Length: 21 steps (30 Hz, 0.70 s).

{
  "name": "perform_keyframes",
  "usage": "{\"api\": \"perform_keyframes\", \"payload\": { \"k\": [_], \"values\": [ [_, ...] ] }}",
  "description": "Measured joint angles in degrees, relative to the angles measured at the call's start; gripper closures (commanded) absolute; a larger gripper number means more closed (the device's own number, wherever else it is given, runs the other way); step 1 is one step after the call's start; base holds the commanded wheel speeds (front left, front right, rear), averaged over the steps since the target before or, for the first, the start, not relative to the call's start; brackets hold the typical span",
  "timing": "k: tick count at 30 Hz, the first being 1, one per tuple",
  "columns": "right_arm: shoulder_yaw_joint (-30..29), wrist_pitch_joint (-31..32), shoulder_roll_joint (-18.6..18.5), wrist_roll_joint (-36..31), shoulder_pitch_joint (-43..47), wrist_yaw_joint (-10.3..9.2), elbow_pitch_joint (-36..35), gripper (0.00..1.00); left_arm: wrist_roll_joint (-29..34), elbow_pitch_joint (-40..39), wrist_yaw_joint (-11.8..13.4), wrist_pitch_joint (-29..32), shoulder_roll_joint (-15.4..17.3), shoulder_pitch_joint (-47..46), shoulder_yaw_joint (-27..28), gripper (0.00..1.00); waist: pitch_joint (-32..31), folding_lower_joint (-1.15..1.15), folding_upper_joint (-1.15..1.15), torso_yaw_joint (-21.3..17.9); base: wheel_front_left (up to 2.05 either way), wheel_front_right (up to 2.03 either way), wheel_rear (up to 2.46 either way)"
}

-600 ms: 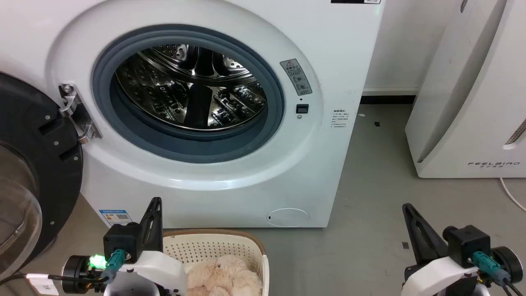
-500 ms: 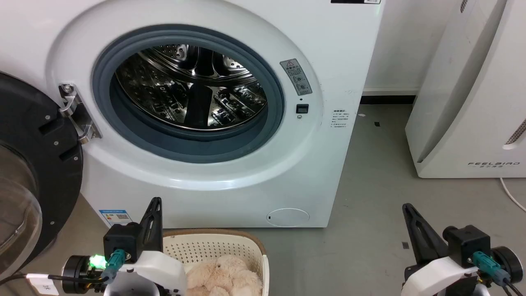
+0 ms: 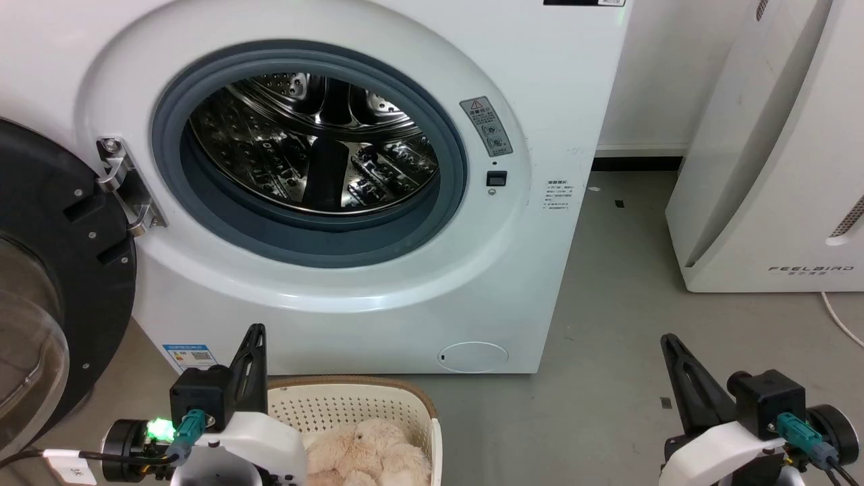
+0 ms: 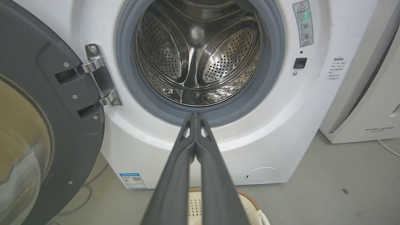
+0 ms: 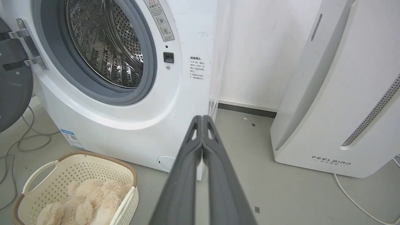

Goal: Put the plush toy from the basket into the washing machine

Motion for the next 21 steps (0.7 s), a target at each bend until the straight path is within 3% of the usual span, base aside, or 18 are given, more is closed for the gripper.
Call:
{"api": "perform_keyframes", "payload": {
  "k": [1,2,21],
  "values": [
    [0.0,0.0,0.0,0.0,0.0,0.0,0.0,1.0,0.0,0.0,0.0,0.0,0.0,0.0,0.0,1.0,0.0,0.0,0.0,0.0,0.0,0.0,0.0],
    [-0.01,0.0,0.0,0.03,0.02,0.01,-0.01,0.0,0.0,0.02,0.02,0.0,0.0,-0.01,0.01,0.0,0.0,0.0,0.0,0.0,0.0,0.0,0.0],
    [-1.74,-1.94,0.0,2.5,0.03,0.01,-0.32,0.0,-0.21,1.65,1.14,-1.82,0.0,-0.86,-0.88,0.0,1.46,0.0,0.0,0.02,0.0,0.0,0.0]
  ]
}}
